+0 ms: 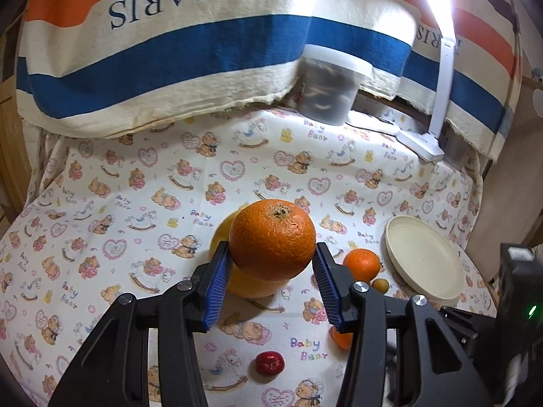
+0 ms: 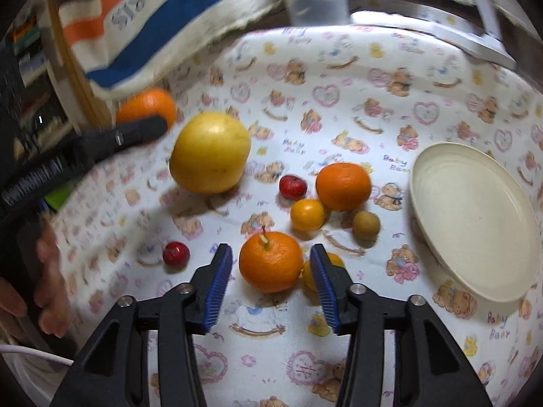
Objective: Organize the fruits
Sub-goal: 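Lift the orange with the left tool while the right tool grasps a tangerine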
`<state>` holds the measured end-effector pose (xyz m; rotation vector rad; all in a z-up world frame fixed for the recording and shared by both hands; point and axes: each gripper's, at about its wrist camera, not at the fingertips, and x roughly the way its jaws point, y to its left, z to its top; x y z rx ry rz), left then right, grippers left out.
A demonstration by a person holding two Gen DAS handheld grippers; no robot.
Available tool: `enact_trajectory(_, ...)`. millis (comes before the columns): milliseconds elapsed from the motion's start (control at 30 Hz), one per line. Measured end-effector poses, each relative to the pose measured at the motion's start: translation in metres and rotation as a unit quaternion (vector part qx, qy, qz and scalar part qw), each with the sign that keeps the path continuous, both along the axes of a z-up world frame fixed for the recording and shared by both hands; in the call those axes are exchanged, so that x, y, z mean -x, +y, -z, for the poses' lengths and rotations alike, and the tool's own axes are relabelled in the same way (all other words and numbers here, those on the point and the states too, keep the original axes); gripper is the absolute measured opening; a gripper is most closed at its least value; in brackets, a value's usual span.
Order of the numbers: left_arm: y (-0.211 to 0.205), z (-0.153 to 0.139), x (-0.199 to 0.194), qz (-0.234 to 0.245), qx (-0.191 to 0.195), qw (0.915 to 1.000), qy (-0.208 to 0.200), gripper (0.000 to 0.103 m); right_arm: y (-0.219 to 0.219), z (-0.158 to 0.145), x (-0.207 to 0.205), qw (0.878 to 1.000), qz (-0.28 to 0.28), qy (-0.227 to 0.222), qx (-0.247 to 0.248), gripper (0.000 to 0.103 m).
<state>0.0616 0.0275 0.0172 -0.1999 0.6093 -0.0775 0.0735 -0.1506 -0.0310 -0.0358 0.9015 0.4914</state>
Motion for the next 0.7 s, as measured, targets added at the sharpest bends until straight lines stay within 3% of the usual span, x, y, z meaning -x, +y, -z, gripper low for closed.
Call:
enact_trajectory(67,0.003,0.001,0.0,-0.016,-0.001,0.9999,-0.004,0.048,0.008,0.0,0.002,0.999,0.0,-0.016,0.028,0.064)
enact_trajectory(300,0.009,0.006,-0.006,-0.022,0.002,0.9997,0.007,0.048,0.026,0.006,-0.003,0.997,-0.019,-0.033,0.071,0.065)
enact_trajectory(467,0.006,0.004,-0.005,-0.018,-0.005,0.9998,0.004,0.048,0.035,0.009,0.011,0.992,-0.05,-0.045,0.102,0.056)
enact_trajectory(700,0.004,0.006,-0.007,-0.023,-0.024,0.9994,0.014,0.048,0.035,0.013,0.009,0.989,-0.039,-0.073,0.124,0.049)
